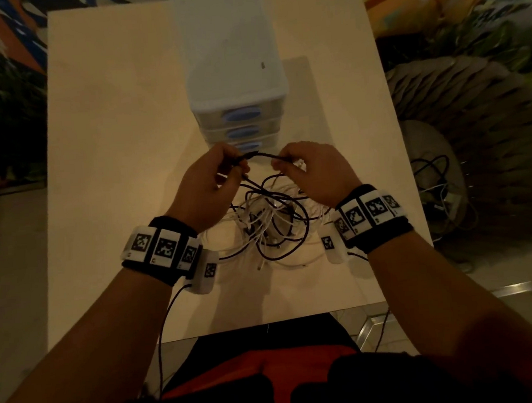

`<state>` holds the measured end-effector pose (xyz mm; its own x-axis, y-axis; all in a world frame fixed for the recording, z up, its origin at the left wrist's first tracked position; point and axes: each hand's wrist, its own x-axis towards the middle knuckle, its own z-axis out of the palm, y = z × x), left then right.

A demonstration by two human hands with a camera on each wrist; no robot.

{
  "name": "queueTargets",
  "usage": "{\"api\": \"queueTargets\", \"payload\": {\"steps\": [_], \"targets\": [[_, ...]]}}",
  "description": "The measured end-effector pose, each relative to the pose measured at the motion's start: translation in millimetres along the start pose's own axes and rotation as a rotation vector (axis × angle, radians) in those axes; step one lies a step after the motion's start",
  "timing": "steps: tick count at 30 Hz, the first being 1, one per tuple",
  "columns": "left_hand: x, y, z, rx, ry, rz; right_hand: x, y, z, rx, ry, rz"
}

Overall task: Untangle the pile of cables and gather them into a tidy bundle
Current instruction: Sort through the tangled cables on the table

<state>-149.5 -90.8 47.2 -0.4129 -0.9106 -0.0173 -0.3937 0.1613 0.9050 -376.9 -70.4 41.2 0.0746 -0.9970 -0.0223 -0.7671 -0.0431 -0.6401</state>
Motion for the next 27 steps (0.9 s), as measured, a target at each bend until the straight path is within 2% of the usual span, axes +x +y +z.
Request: {"api": "queueTargets", "payload": {"steps": [3, 7, 10, 13, 18, 20, 22, 24, 27], "targets": [[1.3, -3.6, 0.7, 0.031, 0.054, -0.037, 3.6, 0.5, -10.8, 0.011, 0.093, 0.013], [3.6, -6.9, 6.5, 0.133, 0.059, -0.066, 9.6, -2.5, -10.5, -0.071, 0.27, -0.07], [2.6, -9.5, 12.6, 0.158, -0.034, -0.043, 10.9, -13.2, -11.7, -0.061, 0.195, -0.06], [1.6, -12.4, 19.6, 0.203, -0.091, -0.054, 11.7, -14.6, -6.4, 0.034, 0.204, -0.041], [3.1, -11.1, 18.3, 0.138, -0.023, -0.122, 9.3, -2.9, -11.8, 0.161, 0.124, 0.048], [3.6, -9.0, 18.7, 0.035, 0.009, -0.186, 6.1, 3.6, -18.2, 0.202, 0.077, 0.124], [4.7, -8.4, 20.6, -0.09, 0.025, -0.24, -2.0, 8.7, -21.6, 0.22, 0.09, 0.167], [5.4, -9.2, 22.1, -0.162, 0.028, -0.241, -13.0, 15.2, -18.5, 0.2, 0.095, 0.178], [4.8, -9.9, 23.6, -0.168, 0.021, -0.232, -30.5, 27.6, -1.2, 0.094, -0.014, 0.151]]}}
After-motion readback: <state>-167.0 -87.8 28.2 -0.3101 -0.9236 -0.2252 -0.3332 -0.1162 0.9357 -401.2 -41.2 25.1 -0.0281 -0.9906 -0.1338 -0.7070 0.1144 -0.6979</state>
